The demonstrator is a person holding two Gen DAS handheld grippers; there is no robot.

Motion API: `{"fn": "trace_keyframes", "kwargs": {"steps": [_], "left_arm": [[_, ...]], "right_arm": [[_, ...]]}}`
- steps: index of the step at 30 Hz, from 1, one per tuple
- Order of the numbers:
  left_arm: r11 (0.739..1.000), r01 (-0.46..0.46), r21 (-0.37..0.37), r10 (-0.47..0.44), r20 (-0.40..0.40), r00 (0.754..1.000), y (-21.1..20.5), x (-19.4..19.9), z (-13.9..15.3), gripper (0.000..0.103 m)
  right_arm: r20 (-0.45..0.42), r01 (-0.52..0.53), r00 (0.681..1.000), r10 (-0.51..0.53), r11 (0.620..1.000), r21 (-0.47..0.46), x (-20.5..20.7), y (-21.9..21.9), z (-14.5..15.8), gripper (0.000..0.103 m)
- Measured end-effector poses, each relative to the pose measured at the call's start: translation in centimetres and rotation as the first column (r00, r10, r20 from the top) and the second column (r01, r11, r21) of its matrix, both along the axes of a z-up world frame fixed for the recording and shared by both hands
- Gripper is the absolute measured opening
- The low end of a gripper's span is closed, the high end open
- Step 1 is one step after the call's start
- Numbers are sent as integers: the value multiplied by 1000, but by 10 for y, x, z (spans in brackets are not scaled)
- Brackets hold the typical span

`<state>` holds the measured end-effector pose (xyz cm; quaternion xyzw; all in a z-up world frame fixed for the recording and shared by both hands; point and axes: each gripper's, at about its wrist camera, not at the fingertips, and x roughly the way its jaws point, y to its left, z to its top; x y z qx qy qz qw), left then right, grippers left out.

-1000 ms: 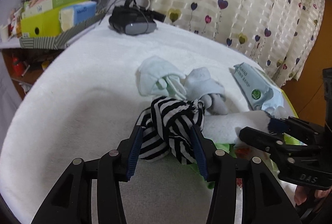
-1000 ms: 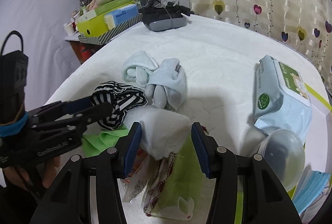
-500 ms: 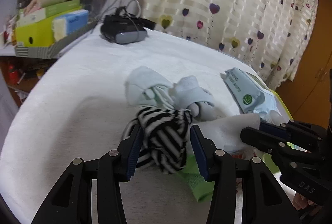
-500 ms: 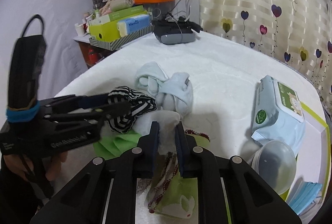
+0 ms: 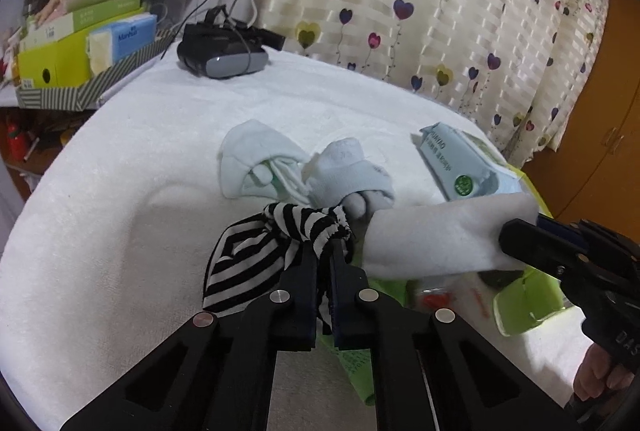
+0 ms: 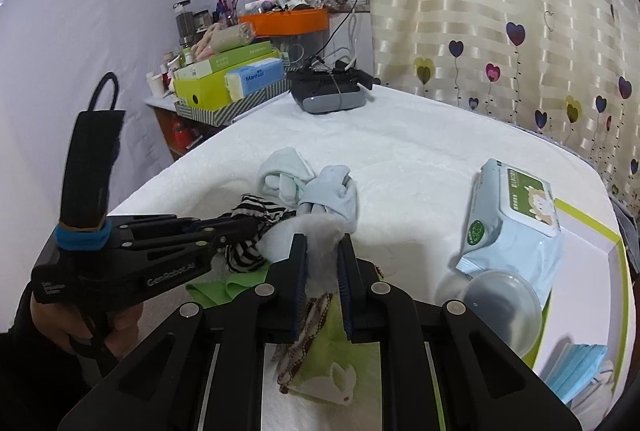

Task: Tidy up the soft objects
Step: 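Grasp the striped cloth with the left tool while the right tool grasps the white tissue, then carry the striped cloth and white tissue over the white box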

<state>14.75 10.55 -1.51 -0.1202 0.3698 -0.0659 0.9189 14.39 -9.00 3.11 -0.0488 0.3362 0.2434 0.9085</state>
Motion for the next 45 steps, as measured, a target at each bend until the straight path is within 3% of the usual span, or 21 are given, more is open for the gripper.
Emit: {"fn": "trace_keyframes", "kwargs": {"steps": [10,20,35,45], "left_arm": [[999,-34,37,31,79,996,-6,-26,32,5],[996,-15,89,0,163,987,-31,-56,70,5],[986,105,130,-130,201,971,-112,-74,99,5],[973,186,137,-210,194,958,-161,-68,102,5]], "right_arm": [[63,17,998,-20,999,46,-17,-16,20,15],[121,44,991,-57,994,103,-45,-44,40,15],[169,153,969,-182,973,170,-83,-116,57,15],[163,237,948,-272,950,205,-93,-165,54,15]]}}
